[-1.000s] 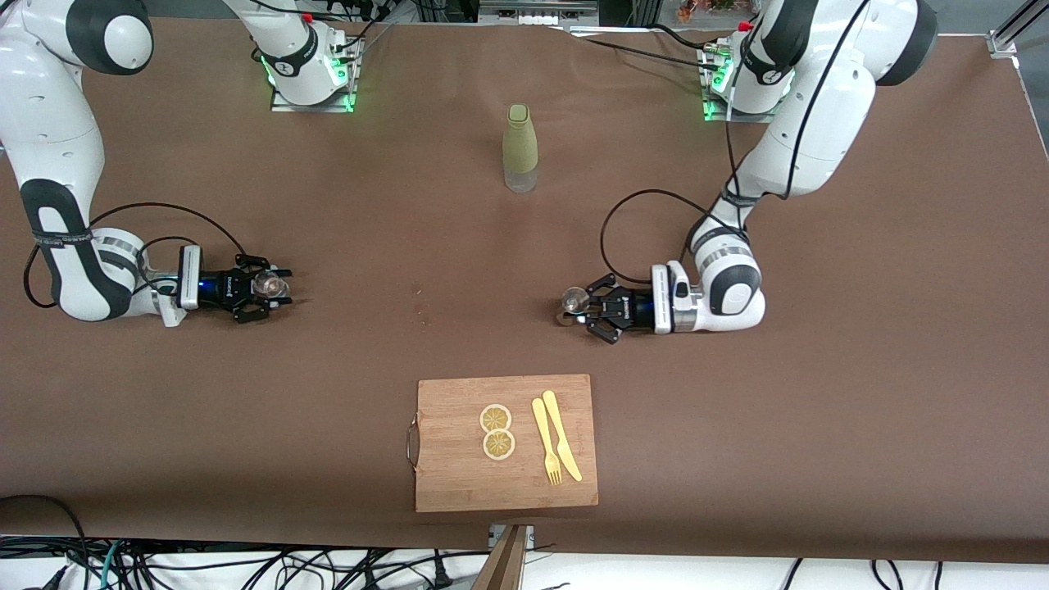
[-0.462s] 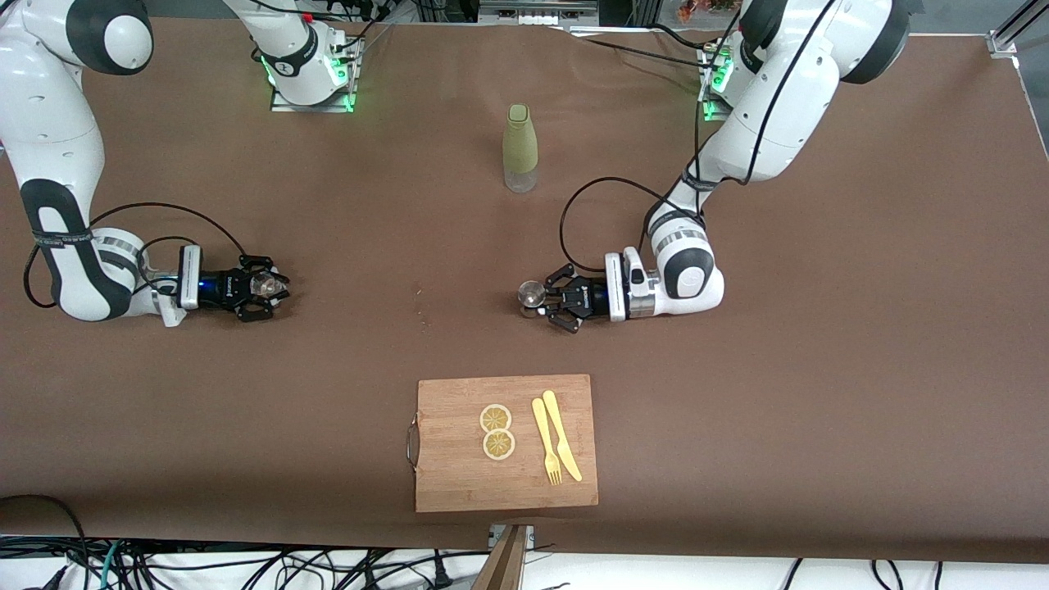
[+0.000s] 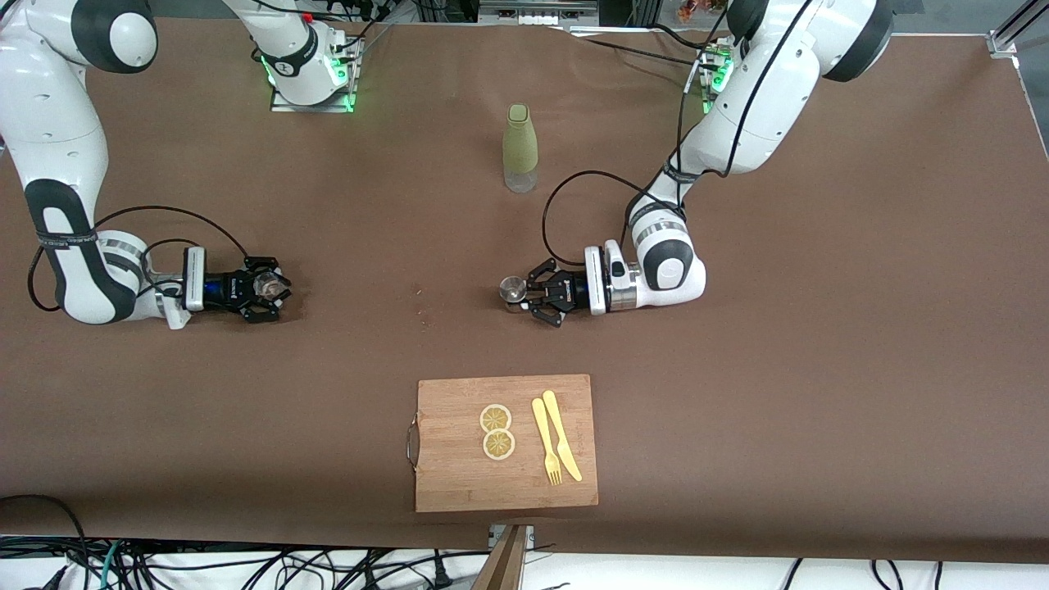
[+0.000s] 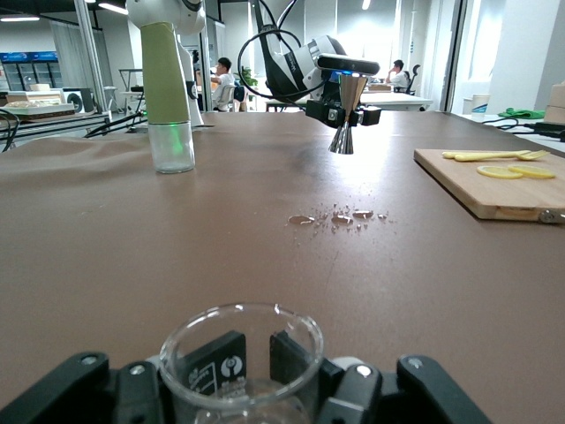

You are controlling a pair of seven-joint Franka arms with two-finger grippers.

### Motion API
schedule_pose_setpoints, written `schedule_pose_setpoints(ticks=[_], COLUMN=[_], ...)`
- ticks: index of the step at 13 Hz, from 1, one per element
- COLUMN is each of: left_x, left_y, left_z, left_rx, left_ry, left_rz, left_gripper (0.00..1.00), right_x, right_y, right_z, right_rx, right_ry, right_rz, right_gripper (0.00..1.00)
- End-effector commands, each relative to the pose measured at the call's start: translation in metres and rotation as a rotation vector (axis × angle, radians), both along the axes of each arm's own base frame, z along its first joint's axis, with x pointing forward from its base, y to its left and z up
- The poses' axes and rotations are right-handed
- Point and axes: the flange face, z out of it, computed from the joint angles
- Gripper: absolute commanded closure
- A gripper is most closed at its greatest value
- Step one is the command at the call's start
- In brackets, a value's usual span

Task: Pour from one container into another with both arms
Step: 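Lift the jigger with the left gripper and carry it toward the beaker, then lift the beaker with the right gripper and bring it under the jigger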

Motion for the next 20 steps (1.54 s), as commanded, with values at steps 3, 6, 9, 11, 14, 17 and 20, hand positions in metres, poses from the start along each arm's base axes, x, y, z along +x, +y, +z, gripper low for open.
schedule_pose_setpoints(ticks=[3, 6, 9, 11, 14, 17, 20], left_x=[-0.013, -0.009, -0.013, -0.016, -0.024, -0.026, -0.036], left_y=[-0.033, -0.047, -0.064, -0.072, -0.081, -0.092, -0.106], left_z=[-0.007, -0.006, -0.011, -0.013, -0.016, -0.012, -0.015], left_rx=[0.03, 0.062, 0.062, 0.068, 0.071, 0.092, 0.115], left_ry=[-0.033, -0.049, -0.03, -0.013, -0.002, 0.007, 0.027], left_rz=[0.003, 0.014, 0.033, 0.029, 0.032, 0.044, 0.045], left_gripper=[1.0, 1.0, 1.0, 1.0, 1.0, 1.0, 1.0], right_x=[0.015, 0.023, 0.037, 0.044, 0.05, 0.055, 0.06], right_y=[0.028, 0.068, 0.109, 0.13, 0.159, 0.183, 0.199], right_z=[0.049, 0.079, 0.112, 0.137, 0.16, 0.175, 0.206], right_rx=[-0.037, -0.069, -0.11, -0.16, -0.197, -0.244, -0.288], right_ry=[0.01, 0.023, 0.047, 0.059, 0.098, 0.143, 0.219], right_rz=[0.051, 0.095, 0.11, 0.106, 0.075, 0.037, -0.028], right_gripper=[0.79, 0.79, 0.78, 0.78, 0.78, 0.78, 0.78])
